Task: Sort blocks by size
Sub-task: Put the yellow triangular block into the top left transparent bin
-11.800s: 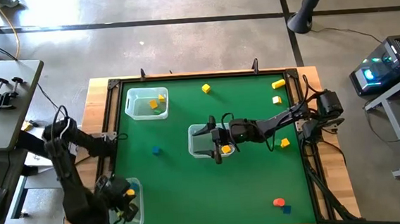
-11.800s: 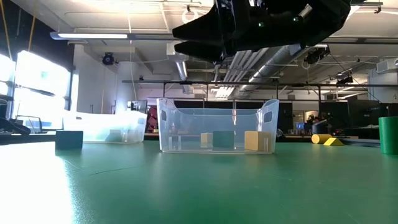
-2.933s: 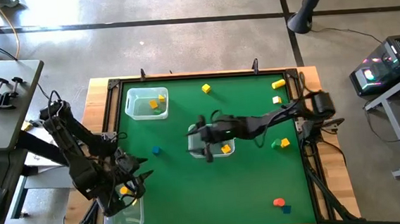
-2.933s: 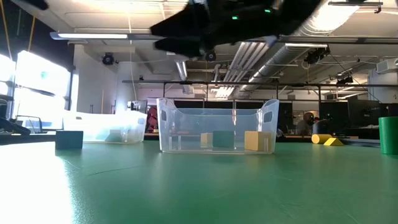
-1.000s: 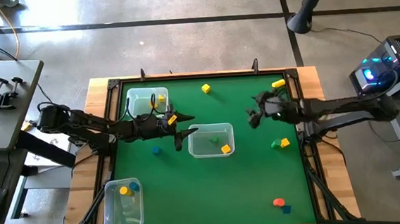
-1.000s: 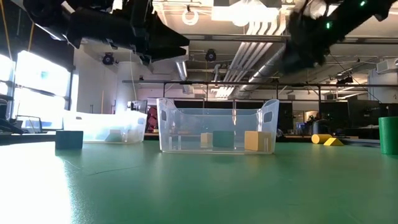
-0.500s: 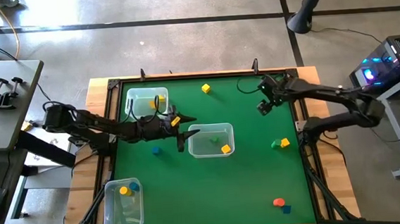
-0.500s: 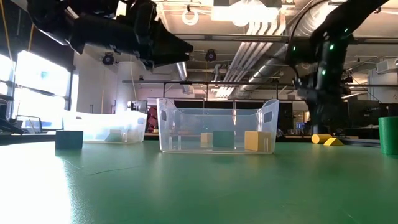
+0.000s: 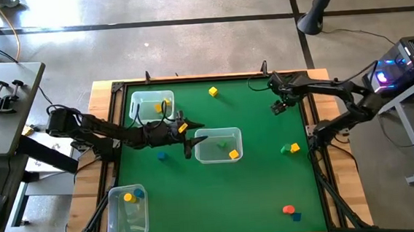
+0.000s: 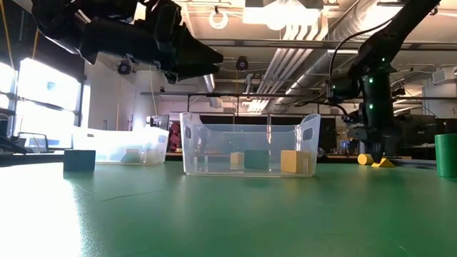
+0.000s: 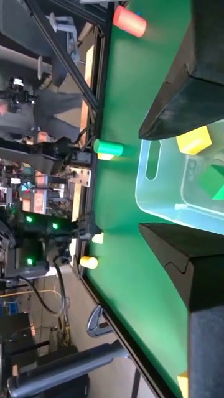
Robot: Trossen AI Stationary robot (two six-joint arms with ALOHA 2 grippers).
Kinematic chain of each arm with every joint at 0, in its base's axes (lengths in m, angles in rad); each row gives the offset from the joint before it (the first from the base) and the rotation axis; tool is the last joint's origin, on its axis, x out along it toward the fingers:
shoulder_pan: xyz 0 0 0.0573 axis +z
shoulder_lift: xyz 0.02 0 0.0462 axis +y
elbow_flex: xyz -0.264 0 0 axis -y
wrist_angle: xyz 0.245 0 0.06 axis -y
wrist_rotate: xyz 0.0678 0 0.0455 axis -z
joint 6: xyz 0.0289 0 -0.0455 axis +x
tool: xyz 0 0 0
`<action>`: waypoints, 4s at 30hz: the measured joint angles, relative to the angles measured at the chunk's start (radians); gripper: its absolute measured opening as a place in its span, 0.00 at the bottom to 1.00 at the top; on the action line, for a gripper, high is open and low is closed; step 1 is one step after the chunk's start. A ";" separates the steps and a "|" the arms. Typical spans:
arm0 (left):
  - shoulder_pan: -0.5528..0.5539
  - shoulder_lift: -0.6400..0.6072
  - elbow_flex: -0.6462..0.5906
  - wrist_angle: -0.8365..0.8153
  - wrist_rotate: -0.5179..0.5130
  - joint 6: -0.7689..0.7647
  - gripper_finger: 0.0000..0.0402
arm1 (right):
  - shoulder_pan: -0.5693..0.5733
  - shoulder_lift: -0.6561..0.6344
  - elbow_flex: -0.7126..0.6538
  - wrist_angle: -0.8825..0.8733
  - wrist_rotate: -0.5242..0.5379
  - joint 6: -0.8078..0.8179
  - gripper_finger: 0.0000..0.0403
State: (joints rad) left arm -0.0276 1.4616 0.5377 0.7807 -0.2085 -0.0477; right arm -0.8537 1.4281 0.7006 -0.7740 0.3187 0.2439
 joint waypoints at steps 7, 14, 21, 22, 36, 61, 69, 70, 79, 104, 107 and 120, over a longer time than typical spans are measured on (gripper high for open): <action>-0.006 0.000 0.000 0.006 0.000 0.007 0.54 | -0.036 0.026 0.005 0.041 -0.024 -0.017 0.64; -0.006 0.000 0.000 0.010 0.000 0.017 0.54 | -0.035 0.024 0.005 0.034 -0.085 -0.029 0.64; -0.006 0.000 0.000 0.010 0.000 0.016 0.54 | -0.026 0.023 0.005 0.083 -0.244 -0.069 0.64; -0.006 0.000 0.000 0.010 0.000 0.016 0.54 | -0.023 0.023 0.005 0.087 -0.255 -0.069 0.64; -0.006 0.000 0.000 0.010 0.000 0.016 0.54 | 0.106 0.023 0.005 0.102 -0.215 -0.461 0.64; -0.006 0.000 0.000 0.010 0.000 0.018 0.54 | 0.135 0.116 0.012 0.123 -0.210 -1.072 0.52; -0.006 0.000 0.000 0.010 0.000 0.018 0.54 | 0.144 0.075 0.027 0.097 -0.240 -1.038 0.32; -0.007 0.000 0.000 0.010 0.000 0.018 0.54 | 0.150 0.071 0.038 0.091 -0.245 -1.017 0.32; -0.040 0.000 0.001 0.009 0.000 0.131 0.54 | 0.228 0.018 0.084 0.345 -0.530 -0.674 0.32; -0.100 0.250 0.273 -0.004 -0.046 1.016 0.56 | 0.556 0.018 0.084 0.958 -0.858 -0.469 0.32; -0.100 0.249 0.307 -0.099 -0.091 1.070 0.57 | 0.556 0.018 0.085 0.958 -0.858 -0.469 0.32; -0.052 0.250 0.333 -0.164 -0.150 1.161 0.49 | 0.556 0.017 0.085 0.961 -0.903 -0.470 0.33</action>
State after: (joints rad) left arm -0.0795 1.7119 0.8703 0.6167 -0.3590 1.1137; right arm -0.2981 1.4456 0.7856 0.1871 -0.5842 -0.2262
